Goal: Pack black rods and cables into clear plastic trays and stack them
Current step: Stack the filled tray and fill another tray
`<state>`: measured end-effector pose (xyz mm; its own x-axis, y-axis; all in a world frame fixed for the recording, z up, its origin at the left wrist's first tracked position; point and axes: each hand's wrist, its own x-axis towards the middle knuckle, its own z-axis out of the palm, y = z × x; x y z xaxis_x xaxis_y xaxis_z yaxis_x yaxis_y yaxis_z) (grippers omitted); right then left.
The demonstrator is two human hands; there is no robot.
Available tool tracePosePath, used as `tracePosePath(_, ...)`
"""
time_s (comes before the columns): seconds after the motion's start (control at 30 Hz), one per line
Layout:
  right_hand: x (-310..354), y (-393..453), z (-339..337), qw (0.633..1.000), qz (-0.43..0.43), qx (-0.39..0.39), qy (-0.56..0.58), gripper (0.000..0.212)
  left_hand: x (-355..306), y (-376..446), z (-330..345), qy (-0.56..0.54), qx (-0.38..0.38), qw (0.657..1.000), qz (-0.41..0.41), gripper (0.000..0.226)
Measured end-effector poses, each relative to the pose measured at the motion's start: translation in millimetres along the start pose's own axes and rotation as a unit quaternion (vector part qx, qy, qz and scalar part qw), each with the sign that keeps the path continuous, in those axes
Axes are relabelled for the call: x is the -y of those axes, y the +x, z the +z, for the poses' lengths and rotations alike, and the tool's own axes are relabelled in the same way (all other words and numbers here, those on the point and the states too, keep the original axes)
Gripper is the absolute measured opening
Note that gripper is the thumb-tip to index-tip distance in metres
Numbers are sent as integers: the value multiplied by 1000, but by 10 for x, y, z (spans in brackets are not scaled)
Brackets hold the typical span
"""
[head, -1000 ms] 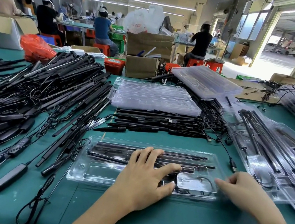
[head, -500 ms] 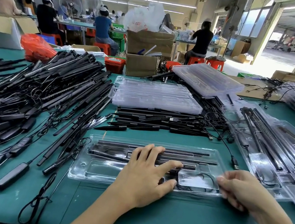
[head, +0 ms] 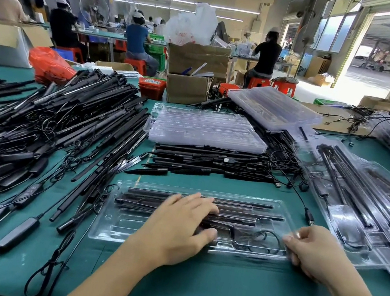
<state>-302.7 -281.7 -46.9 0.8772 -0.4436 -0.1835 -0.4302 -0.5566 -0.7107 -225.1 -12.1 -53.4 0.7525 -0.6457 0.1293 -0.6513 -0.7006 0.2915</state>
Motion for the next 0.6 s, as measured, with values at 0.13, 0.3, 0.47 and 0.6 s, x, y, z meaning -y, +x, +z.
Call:
tracePosePath(0.13, 39, 8, -3, 998, 2, -42, -55, 22, 204, -106, -44, 40, 37, 997, -54, 48)
tracePosePath(0.3, 183, -130, -74, 961, -3, -129, -244, 36, 199, -173, 39, 57, 36, 995, -70, 46)
tracePosePath(0.47, 470, -136, 172, 977, -196, -60, -58, 22, 202, -163, 55, 61, 28, 995, -72, 53)
tracePosePath(0.6, 497, -57, 379, 979, -192, 12, -69, 22, 202, -167, 45, 24, 21, 997, -73, 51)
